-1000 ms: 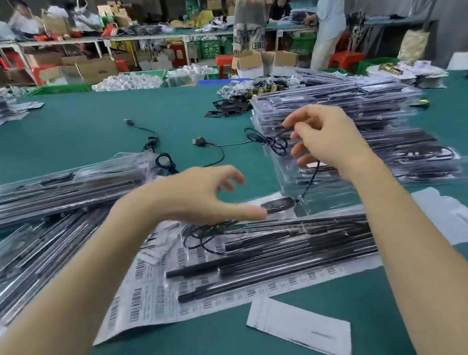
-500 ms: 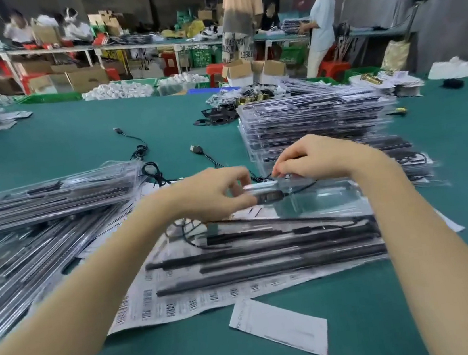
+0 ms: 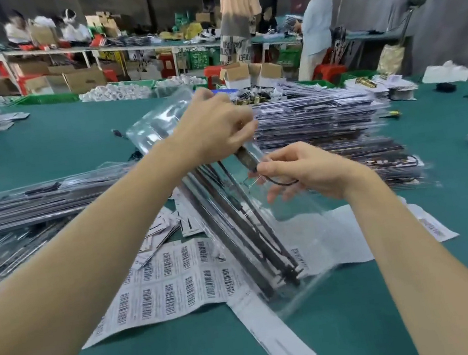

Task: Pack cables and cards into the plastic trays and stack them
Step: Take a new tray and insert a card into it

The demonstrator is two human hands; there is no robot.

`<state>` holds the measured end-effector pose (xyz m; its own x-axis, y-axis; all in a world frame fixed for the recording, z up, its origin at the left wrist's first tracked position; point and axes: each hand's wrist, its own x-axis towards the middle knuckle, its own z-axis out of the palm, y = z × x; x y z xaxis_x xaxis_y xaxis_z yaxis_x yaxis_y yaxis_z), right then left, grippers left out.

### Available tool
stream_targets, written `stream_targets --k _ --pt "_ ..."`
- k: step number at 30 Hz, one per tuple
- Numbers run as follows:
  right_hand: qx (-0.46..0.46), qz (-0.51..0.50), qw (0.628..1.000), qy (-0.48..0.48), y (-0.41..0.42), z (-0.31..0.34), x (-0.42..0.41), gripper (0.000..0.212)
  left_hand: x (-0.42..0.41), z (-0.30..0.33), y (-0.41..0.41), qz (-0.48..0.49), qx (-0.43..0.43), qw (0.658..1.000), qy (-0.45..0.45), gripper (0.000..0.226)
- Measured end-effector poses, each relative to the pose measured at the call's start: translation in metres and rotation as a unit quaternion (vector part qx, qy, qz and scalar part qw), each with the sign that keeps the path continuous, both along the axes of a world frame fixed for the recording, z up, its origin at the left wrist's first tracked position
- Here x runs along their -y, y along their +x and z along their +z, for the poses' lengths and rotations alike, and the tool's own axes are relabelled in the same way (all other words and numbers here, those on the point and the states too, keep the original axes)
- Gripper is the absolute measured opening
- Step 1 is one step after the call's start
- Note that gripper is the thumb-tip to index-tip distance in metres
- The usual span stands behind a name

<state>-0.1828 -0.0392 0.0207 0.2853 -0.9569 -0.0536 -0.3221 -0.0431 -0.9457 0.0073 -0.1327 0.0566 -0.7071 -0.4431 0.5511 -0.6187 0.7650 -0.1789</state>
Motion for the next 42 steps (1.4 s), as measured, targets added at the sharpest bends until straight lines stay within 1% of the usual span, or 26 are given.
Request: stream_targets --k 1,2,5,7,8,10,12,14,15,17,19,20,23,25,26,27,30,31,32,35,37,38,39,40,41,42 --pt "0.016 -0.019 1.0 0.001 0.0 -0.005 -0.001 0.031 -0.001 -0.003 -0.001 0.017 -0.055 0.998 0.001 0.023" --pt "0.032 -0.039 0.999 0.005 0.0 -0.011 -0.002 0.028 -0.002 -0.007 -0.002 0.042 -0.117 0.992 0.01 0.019" --pt "0.117 -0.118 0.986 0.033 0.0 -0.028 -0.01 0.02 -0.008 -0.021 0.005 0.135 -0.285 0.947 0.063 0.036" --pt "0.199 -0.159 0.966 0.047 0.003 -0.035 -0.014 0.021 -0.015 -0.035 0.014 0.188 -0.335 0.917 0.107 0.046" --pt "0.236 -0.173 0.955 0.048 0.005 -0.037 -0.016 0.022 -0.019 -0.043 0.019 0.199 -0.356 0.9 0.152 0.051" --pt "0.299 -0.196 0.933 0.043 0.009 -0.04 -0.017 0.02 -0.026 -0.052 0.026 0.19 -0.396 0.849 0.293 0.062" --pt "0.337 -0.216 0.916 0.034 0.014 -0.041 -0.016 0.016 -0.031 -0.053 0.037 0.168 -0.372 0.794 0.45 0.062" --pt "0.381 -0.228 0.896 0.019 0.019 -0.04 -0.018 0.014 -0.033 -0.051 0.052 0.12 -0.273 0.769 0.566 0.062" --pt "0.407 -0.231 0.884 0.01 0.02 -0.04 -0.018 0.014 -0.033 -0.051 0.059 0.083 -0.246 0.756 0.601 0.064" --pt "0.439 -0.229 0.868 -0.009 0.021 -0.041 -0.019 0.012 -0.03 -0.052 0.07 0.042 -0.273 0.722 0.635 0.072" --pt "0.4 -0.231 0.886 -0.028 0.019 -0.043 -0.021 0.011 -0.027 -0.06 0.074 0.033 -0.345 0.682 0.644 0.073" --pt "0.346 -0.236 0.907 -0.043 0.016 -0.044 -0.023 0.013 -0.026 -0.065 0.074 0.03 -0.377 0.658 0.651 0.068" --pt "0.096 -0.224 0.964 -0.103 0.003 -0.037 -0.031 0.029 -0.026 -0.078 0.071 -0.01 -0.503 0.542 0.673 0.047" --pt "-0.097 -0.188 0.972 -0.106 -0.008 -0.026 -0.035 0.044 -0.026 -0.083 0.069 -0.032 -0.586 0.463 0.664 0.043" --pt "-0.18 -0.163 0.966 -0.091 -0.012 -0.021 -0.036 0.05 -0.027 -0.084 0.069 -0.03 -0.607 0.447 0.656 0.043" --pt "-0.237 -0.137 0.959 -0.072 -0.015 -0.016 -0.037 0.053 -0.027 -0.084 0.068 -0.02 -0.613 0.448 0.65 0.044" --pt "-0.287 -0.068 0.954 -0.048 -0.014 -0.007 -0.036 0.043 -0.025 -0.084 0.064 0.042 -0.583 0.499 0.64 0.045" --pt "-0.292 -0.044 0.954 -0.056 -0.01 -0.005 -0.036 0.039 -0.024 -0.083 0.06 0.059 -0.581 0.502 0.638 0.046" --pt "-0.272 -0.022 0.96 -0.061 -0.002 -0.003 -0.036 0.038 -0.026 -0.082 0.055 0.066 -0.588 0.493 0.638 0.045" --pt "-0.08 -0.013 0.996 -0.026 0.029 -0.007 -0.033 0.032 -0.029 -0.081 0.042 0.036 -0.617 0.44 0.652 0.041" --pt "0.038 -0.022 0.999 0.008 0.048 -0.011 -0.032 0.028 -0.029 -0.083 0.041 0.015 -0.622 0.424 0.658 0.048" --pt "0.091 -0.025 0.995 0.03 0.056 -0.012 -0.031 0.026 -0.028 -0.083 0.043 0.032 -0.605 0.453 0.654 0.049" --pt "0.153 -0.03 0.986 0.06 0.061 -0.014 -0.029 0.024 -0.028 -0.082 0.045 0.078 -0.563 0.523 0.635 0.049" --pt "0.225 -0.043 0.969 0.097 0.064 -0.015 -0.029 0.022 -0.029 -0.083 0.047 0.14 -0.499 0.619 0.591 0.05" --pt "0.296 -0.062 0.944 0.133 0.067 -0.016 -0.028 0.021 -0.029 -0.084 0.05 0.194 -0.44 0.712 0.512 0.051" --pt "0.361 -0.082 0.914 0.165 0.069 -0.017 -0.027 0.02 -0.032 -0.083 0.052 0.214 -0.407 0.786 0.413 0.05"
